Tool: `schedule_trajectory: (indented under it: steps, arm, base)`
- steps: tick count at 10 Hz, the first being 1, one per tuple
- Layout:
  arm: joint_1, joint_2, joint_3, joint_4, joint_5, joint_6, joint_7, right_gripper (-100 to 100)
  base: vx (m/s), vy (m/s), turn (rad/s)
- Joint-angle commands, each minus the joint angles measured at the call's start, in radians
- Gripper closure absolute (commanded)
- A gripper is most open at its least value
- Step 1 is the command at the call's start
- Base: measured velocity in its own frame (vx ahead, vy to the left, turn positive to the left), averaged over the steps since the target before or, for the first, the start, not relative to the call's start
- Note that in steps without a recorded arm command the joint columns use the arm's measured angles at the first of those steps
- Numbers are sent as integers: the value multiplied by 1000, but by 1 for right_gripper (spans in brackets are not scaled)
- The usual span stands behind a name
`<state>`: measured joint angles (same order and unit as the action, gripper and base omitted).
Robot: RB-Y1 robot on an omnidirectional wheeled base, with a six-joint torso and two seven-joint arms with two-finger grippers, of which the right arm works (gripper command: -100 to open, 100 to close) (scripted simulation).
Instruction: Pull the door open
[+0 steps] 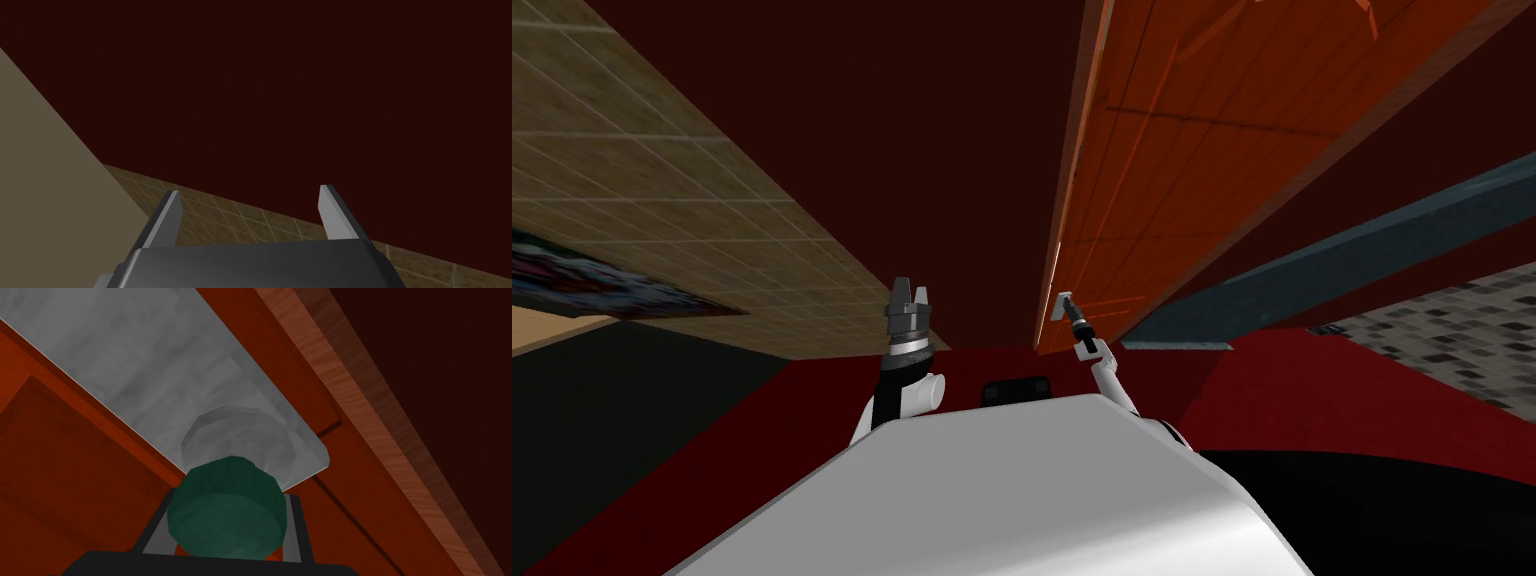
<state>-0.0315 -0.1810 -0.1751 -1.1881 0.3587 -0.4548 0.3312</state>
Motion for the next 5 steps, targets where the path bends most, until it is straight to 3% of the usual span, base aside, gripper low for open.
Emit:
schedule_trajectory:
  steps: [1, 2, 3, 4, 5]
  arm:
    - [-3, 8, 18, -1, -40, 1, -50, 100]
    - [-1, 9, 25, -5, -74, 4, -76, 100]
    - [-1, 9, 25, -5, -78, 4, -93, 100]
    - [0, 10, 33, -8, -116, 7, -126, 100]
    - [0, 10, 33, -8, -116, 7, -132, 100]
  base:
    - [-64, -43, 66]
    - [-89, -70, 121]
    - [-72, -50, 49]
    - [-68, -38, 67]
    - [-47, -36, 50]
